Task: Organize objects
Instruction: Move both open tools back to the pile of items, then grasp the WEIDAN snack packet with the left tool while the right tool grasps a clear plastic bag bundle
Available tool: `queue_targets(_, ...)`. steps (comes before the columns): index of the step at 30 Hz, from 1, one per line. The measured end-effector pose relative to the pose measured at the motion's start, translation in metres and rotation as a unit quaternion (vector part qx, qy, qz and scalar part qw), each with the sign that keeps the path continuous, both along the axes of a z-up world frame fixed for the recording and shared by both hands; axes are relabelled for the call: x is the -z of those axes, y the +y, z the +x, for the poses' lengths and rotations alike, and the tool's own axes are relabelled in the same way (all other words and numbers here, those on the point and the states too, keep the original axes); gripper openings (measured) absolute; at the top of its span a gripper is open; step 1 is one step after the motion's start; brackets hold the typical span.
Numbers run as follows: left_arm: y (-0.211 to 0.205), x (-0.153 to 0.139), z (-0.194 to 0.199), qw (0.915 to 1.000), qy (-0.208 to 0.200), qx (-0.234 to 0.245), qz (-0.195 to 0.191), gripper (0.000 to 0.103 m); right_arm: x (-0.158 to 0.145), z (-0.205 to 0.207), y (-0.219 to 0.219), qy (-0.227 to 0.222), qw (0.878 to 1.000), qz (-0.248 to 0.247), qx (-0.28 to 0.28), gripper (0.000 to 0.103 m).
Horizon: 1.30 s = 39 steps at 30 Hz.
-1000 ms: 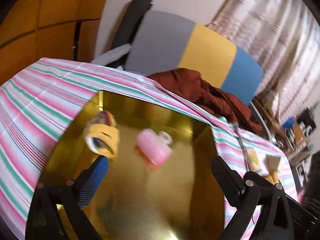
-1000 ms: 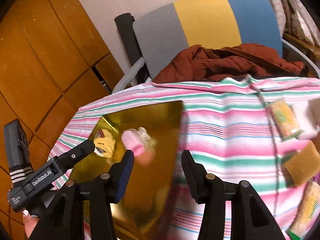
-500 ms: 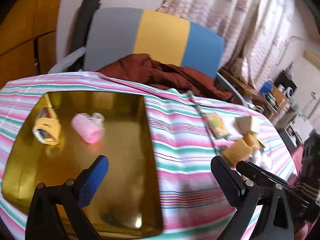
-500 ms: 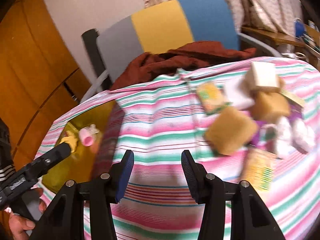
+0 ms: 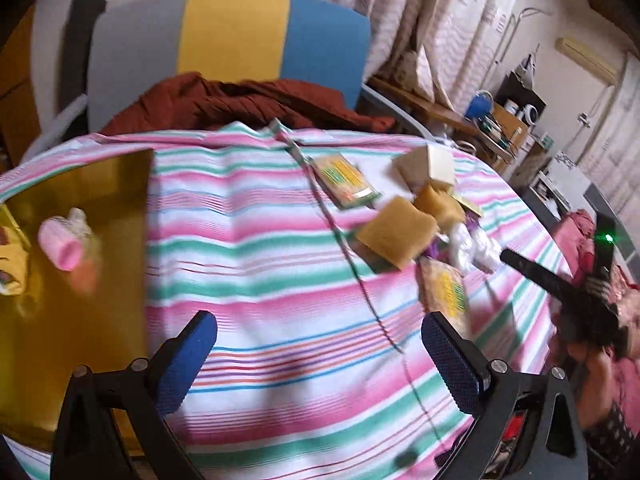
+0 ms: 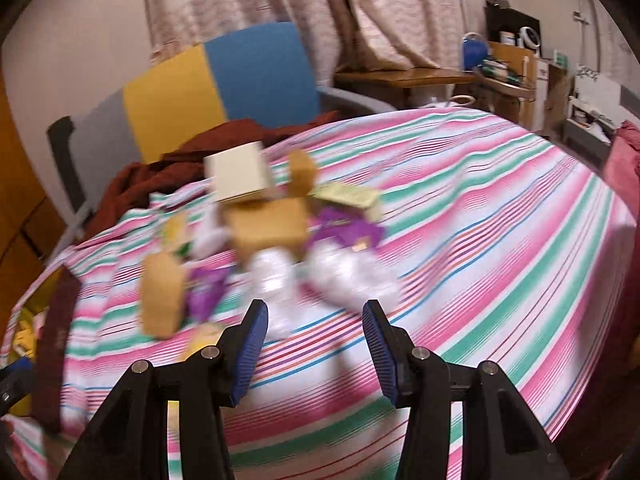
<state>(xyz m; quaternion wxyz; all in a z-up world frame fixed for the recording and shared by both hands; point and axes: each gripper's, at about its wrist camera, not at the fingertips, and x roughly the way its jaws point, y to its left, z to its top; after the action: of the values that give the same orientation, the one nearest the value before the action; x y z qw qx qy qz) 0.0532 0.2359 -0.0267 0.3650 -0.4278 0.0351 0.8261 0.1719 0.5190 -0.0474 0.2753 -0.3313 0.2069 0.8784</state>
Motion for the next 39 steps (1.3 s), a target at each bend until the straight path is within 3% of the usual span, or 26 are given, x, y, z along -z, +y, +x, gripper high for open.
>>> queue_targets(10, 0.040, 0.013, 0.015, 0.9981, -0.026, 0.054, -0.014, 0.103, 0.028, -0.042, 0.028, -0.043, 0.998, 0.023, -0.044, 0.050)
queue_targets(14, 0.054, 0.016, 0.016, 0.9971, -0.031, 0.067, -0.020, 0.103, 0.038, -0.045, 0.025, -0.039, 0.998, 0.018, -0.055, 0.047)
queue_targets(17, 0.070, 0.018, 0.018, 0.9958, -0.030, 0.081, -0.028, 0.103, 0.038, -0.042, 0.020, -0.028, 0.997, 0.031, -0.058, 0.040)
queue_targets(25, 0.129, 0.026, 0.035, 0.9874, -0.022, 0.150, -0.047, 0.103, 0.041, -0.017, 0.022, 0.009, 1.000, 0.014, -0.017, 0.039)
queue_targets(33, 0.164, 0.054, 0.041, 0.9775, 0.011, 0.192, -0.087, 0.101, 0.043, -0.007, 0.031, 0.030, 1.000, -0.005, 0.002, 0.039)
queue_targets(37, 0.157, 0.062, 0.048, 0.9705, 0.075, 0.207, -0.098, 0.086, 0.042, -0.007, 0.029, 0.027, 1.000, 0.001, 0.004, 0.039)
queue_targets(39, 0.150, 0.062, 0.048, 0.9707, 0.077, 0.210, -0.087, 0.081, 0.042, -0.008, 0.028, 0.025, 1.000, 0.005, 0.004, 0.039)
